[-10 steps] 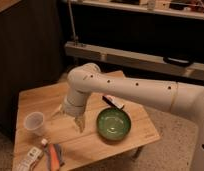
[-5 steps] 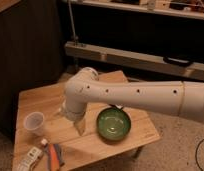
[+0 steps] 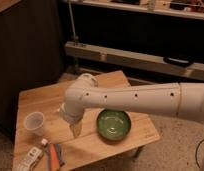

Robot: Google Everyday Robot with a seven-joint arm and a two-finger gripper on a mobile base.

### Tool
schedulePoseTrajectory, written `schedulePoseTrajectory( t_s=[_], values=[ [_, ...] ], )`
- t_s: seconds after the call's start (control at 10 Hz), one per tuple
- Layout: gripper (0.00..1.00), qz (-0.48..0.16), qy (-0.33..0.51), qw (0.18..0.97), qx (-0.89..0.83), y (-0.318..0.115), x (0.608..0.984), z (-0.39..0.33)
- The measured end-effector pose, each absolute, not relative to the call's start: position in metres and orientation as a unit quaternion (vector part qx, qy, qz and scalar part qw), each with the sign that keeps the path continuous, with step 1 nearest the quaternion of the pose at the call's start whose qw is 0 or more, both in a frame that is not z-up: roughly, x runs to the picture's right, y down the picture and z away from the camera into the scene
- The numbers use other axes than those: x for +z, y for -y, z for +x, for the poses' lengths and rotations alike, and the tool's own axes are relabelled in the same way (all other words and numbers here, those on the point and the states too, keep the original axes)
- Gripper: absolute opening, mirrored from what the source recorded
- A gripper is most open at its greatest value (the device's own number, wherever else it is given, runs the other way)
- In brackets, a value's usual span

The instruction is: Stand the bottle upright

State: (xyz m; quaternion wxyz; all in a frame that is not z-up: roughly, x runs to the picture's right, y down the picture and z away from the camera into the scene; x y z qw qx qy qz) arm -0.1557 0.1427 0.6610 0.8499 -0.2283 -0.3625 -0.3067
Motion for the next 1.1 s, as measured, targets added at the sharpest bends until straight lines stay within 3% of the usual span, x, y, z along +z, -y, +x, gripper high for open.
schedulePoseTrajectory(
  t_s=[0.3, 0.7, 1.1],
  values=[
    [0.80, -0.266, 0.390, 0.827, -0.306, -0.138, 0.680, -0.166],
    [0.79, -0.350, 0.425, 0.778, -0.304, -0.180, 0.719, -0.189],
    [0.45, -0.370, 0.439, 0.755, -0.317, -0.195, 0.724, -0.199]
  ],
)
